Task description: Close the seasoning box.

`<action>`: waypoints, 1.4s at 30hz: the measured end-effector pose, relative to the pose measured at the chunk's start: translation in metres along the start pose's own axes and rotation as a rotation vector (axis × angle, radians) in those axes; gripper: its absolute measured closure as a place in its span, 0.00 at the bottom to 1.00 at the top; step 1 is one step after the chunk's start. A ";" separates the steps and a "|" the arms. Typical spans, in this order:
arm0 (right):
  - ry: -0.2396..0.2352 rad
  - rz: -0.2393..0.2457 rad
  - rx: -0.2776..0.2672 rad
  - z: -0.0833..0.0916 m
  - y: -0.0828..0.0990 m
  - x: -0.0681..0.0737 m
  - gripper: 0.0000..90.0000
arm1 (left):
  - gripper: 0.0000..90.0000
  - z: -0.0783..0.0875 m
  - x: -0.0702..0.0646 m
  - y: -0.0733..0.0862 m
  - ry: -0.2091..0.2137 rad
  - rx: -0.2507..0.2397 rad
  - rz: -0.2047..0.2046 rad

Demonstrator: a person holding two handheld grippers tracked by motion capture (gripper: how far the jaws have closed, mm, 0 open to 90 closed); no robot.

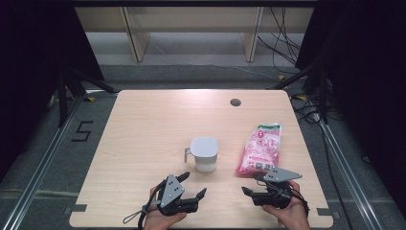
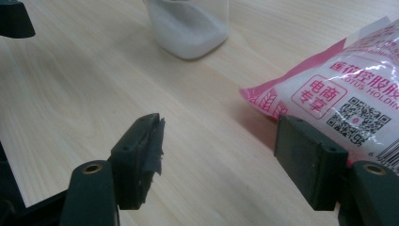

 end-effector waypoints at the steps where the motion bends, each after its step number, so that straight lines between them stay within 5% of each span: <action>1: 0.000 0.024 -0.005 0.000 0.000 -0.001 0.37 | 0.27 0.001 -0.001 0.001 -0.007 0.010 0.002; 3: -0.016 -0.007 0.014 0.000 0.003 0.003 0.37 | 0.27 0.000 -0.002 0.003 -0.006 -0.003 0.013; 6: -0.017 0.031 0.009 0.000 0.004 0.001 0.36 | 0.27 -0.001 -0.004 0.006 0.002 -0.009 0.017; 16: -0.043 0.040 0.035 0.000 0.011 0.005 0.35 | 0.26 0.001 -0.013 0.015 -0.027 0.014 0.018; 30: -0.045 0.047 0.031 0.003 0.015 0.012 0.35 | 0.26 -0.002 -0.026 0.029 -0.013 0.021 0.038; 42: -0.064 0.054 0.035 0.002 0.015 0.013 0.35 | 0.26 0.002 -0.023 0.029 -0.036 0.023 0.042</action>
Point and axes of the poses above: each handheld gripper's, and its own axes: z roughly backward along the jaws, y roughly out of its underside, x roughly to its left, the point moved 3 cm from there along -z, roughly forward along the jaws, and after that the axes turned 15 degrees about y, right-handed, at the moved point
